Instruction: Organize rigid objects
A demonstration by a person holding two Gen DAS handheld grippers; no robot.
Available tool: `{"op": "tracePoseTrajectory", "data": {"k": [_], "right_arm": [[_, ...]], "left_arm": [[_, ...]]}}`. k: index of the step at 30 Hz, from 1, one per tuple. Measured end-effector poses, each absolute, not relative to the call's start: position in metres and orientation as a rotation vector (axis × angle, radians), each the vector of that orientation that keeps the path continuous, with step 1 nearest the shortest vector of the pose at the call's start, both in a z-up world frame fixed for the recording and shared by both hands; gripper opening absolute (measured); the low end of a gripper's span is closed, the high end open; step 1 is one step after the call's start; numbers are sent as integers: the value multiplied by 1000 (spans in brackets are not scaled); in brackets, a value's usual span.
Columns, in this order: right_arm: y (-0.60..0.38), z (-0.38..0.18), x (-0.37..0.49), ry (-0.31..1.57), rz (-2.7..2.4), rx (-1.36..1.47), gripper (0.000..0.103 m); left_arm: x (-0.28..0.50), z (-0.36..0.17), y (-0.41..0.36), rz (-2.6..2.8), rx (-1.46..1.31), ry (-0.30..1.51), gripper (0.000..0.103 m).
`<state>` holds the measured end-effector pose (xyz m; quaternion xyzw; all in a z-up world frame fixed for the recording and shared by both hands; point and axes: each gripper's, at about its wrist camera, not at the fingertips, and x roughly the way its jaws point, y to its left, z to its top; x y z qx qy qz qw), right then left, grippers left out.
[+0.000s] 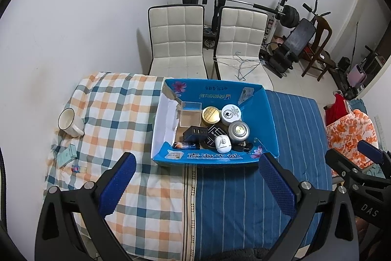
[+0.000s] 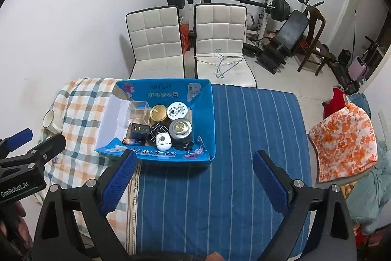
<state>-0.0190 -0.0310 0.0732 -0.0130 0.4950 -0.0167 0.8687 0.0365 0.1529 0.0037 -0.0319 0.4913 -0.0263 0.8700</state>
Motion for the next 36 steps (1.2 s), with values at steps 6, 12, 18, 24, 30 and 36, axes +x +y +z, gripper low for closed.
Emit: {"op": "tracePoseTrajectory", "data": {"k": [6, 12, 18, 24, 30, 36], "right_arm": [[-34, 72, -19, 1039, -49, -16, 98], [-37, 72, -19, 1035, -70, -20, 98], [-40, 73, -19, 1034, -81, -24, 98], [-44, 74, -21, 1028, -95, -23, 98], [-46, 74, -23, 1026, -106, -22, 98], [-47, 74, -23, 1027, -101, -17, 98]], "left_arm": [[37, 4, 151, -54, -67, 1033, 103], [40, 5, 151, -57, -65, 1036, 103], [44, 3, 150, -53, -63, 1027, 103], [45, 1, 151, -56, -60, 1028, 103], [44, 1, 150, -55, -60, 1027, 103], [46, 0, 149, -60, -63, 1028, 103]]}}
